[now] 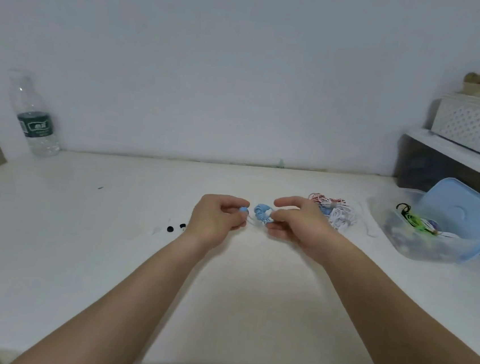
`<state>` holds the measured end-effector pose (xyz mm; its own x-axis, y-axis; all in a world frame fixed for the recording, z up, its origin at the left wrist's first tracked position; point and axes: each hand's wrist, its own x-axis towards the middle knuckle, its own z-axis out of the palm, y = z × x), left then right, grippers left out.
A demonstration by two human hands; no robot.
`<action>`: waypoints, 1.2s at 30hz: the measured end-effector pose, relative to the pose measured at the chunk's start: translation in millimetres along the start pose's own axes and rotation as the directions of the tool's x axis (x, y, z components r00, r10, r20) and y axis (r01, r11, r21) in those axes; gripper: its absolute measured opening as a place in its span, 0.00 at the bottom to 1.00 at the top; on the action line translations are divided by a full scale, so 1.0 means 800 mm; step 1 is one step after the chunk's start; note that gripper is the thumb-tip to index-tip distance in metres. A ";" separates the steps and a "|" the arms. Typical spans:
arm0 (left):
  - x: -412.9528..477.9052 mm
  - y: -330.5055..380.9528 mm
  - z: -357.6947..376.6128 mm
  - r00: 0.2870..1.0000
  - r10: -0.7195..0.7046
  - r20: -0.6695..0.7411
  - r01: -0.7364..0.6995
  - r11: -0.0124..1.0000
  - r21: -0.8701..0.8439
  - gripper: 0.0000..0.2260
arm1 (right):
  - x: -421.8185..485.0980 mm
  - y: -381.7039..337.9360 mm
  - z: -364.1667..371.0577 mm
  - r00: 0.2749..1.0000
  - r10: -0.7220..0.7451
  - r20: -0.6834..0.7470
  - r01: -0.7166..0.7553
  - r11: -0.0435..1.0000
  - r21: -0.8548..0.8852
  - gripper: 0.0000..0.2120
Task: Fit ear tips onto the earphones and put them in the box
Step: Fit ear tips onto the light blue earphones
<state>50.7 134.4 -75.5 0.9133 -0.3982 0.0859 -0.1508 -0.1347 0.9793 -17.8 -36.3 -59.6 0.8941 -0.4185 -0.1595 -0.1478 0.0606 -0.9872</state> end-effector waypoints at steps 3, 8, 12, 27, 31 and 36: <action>-0.004 -0.005 -0.003 0.997 0.074 0.012 -0.075 0.978 0.193 0.09 | -0.002 0.014 0.002 1.000 0.003 -0.009 -0.004 0.987 -0.162 0.13; -0.002 -0.005 0.002 0.991 0.123 0.048 -0.132 0.951 0.279 0.11 | -0.005 0.010 0.001 0.919 -0.394 0.027 0.297 0.643 -0.706 0.13; 0.000 -0.007 0.005 0.983 0.178 0.049 -0.185 0.953 0.239 0.10 | -0.005 0.005 0.017 0.870 -0.459 0.180 0.453 0.598 -0.661 0.10; 0.015 -0.016 0.005 0.996 0.084 0.013 -0.084 0.973 0.215 0.10 | 0.035 0.004 0.020 0.917 -0.390 0.086 0.393 0.847 -0.358 0.03; 0.033 -0.011 -0.017 0.997 0.072 0.015 -0.073 0.960 0.269 0.04 | 0.042 0.003 0.026 0.917 -0.397 0.044 0.394 0.878 -0.271 0.04; 0.061 0.004 -0.079 0.991 0.100 -0.093 -0.057 0.924 0.378 0.03 | 0.049 -0.001 0.037 0.906 -0.423 0.034 0.422 0.889 -0.179 0.06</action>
<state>118.7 171.7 -56.5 0.9249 -0.3235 0.1997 -0.3347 -0.4442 0.8310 29.7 -25.6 -64.9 0.8866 -0.3736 0.2726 0.1701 -0.2848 -0.9434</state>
